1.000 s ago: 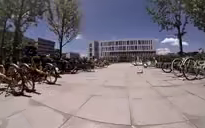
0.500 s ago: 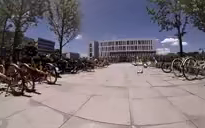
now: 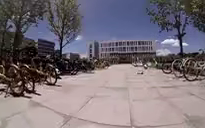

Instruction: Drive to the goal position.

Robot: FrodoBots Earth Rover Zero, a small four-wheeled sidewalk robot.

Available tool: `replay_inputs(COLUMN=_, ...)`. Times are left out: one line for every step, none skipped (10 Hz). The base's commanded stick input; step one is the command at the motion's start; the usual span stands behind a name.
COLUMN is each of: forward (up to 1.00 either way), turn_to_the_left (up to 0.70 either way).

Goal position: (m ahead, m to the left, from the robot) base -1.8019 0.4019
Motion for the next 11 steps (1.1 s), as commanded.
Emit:
replay_inputs(forward=0.5, turn_to_the_left=0.0)
replay_inputs(forward=0.5, turn_to_the_left=0.0)
replay_inputs(forward=0.5, turn_to_the_left=0.0)
replay_inputs(forward=0.5, turn_to_the_left=0.0)
replay_inputs(forward=0.5, turn_to_the_left=0.0)
replay_inputs(forward=0.5, turn_to_the_left=0.0)
replay_inputs(forward=0.5, turn_to_the_left=0.0)
replay_inputs(forward=0.5, turn_to_the_left=0.0)
replay_inputs(forward=0.5, turn_to_the_left=-0.03)
replay_inputs(forward=0.5, turn_to_the_left=-0.2)
replay_inputs(forward=0.5, turn_to_the_left=-0.5)
